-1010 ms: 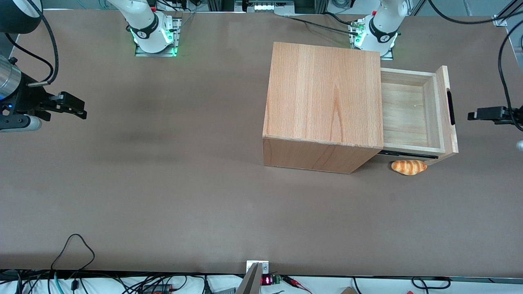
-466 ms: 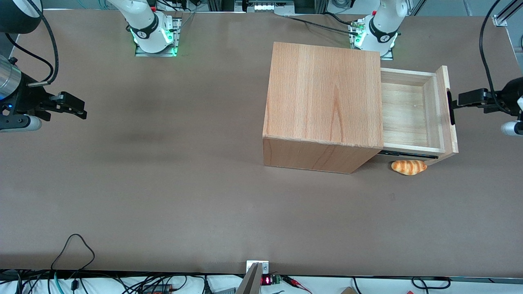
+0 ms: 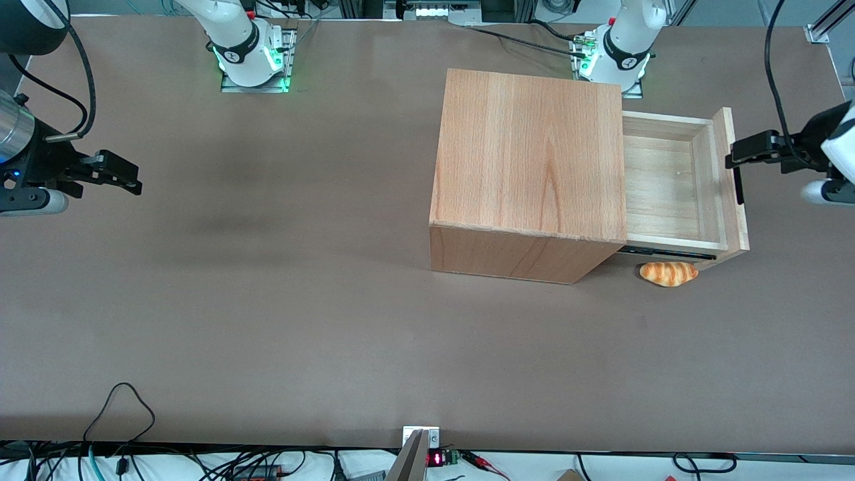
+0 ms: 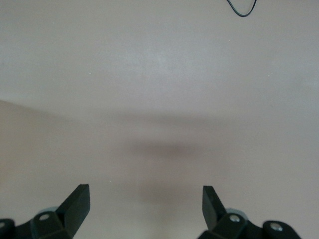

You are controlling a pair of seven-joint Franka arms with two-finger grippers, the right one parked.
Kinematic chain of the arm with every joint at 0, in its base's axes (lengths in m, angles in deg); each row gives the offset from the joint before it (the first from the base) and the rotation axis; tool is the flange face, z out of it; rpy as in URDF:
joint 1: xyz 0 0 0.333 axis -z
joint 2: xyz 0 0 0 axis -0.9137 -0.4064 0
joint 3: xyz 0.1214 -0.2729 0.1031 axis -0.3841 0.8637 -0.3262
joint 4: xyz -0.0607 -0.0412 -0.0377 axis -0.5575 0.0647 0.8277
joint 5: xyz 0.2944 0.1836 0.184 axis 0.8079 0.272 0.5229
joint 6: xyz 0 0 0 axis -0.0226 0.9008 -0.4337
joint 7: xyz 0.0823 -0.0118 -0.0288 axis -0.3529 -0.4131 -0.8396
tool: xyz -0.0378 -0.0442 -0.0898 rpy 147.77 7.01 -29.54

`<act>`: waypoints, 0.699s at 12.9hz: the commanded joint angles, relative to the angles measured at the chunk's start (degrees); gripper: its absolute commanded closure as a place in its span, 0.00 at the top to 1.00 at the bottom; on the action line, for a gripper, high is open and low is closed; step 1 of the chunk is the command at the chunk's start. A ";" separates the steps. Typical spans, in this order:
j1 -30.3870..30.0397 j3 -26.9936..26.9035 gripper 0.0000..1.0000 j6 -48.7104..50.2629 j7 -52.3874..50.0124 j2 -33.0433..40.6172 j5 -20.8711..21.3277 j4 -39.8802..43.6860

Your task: Open top drawer with left arm

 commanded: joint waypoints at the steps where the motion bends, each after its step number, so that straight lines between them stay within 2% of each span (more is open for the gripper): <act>1: 2.31 -2.21 1.00 -4.88 -1.68 4.99 1.12 -7.18; 7: 2.22 -1.42 1.00 -6.57 -3.52 7.02 1.56 -10.71; 9: 2.22 -0.90 1.00 -6.83 -3.52 7.20 3.66 -10.80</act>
